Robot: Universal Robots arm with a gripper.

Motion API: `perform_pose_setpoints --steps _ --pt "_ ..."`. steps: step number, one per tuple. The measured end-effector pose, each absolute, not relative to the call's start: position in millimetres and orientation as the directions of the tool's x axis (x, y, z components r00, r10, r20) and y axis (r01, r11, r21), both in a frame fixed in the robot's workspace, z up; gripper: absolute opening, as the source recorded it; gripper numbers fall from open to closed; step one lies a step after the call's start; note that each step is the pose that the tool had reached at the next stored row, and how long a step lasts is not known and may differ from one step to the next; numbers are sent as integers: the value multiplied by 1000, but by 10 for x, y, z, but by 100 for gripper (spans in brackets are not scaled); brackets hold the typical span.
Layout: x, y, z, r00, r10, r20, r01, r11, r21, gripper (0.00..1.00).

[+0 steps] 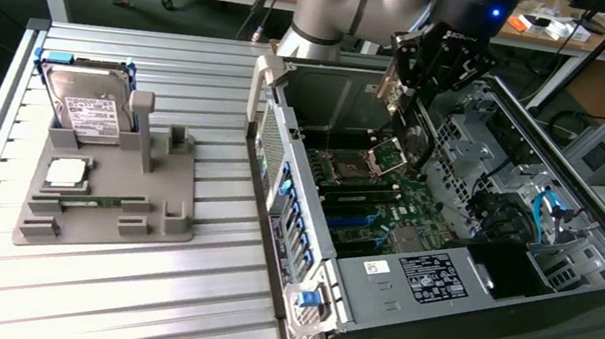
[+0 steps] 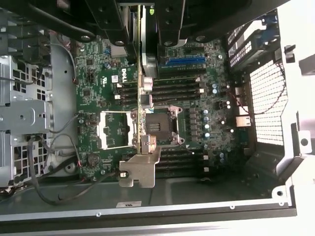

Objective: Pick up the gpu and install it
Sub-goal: 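Pick up the gpu and move the gpu toward the slot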

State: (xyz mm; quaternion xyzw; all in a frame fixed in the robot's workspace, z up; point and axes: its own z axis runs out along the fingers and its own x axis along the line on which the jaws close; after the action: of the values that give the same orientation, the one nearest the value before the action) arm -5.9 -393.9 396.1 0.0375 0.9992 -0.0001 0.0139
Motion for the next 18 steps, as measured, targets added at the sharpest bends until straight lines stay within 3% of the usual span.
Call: perform_pose_setpoints --steps 18 --pt "204 -3960 3892 -997 75 -28 75 997 1 27"
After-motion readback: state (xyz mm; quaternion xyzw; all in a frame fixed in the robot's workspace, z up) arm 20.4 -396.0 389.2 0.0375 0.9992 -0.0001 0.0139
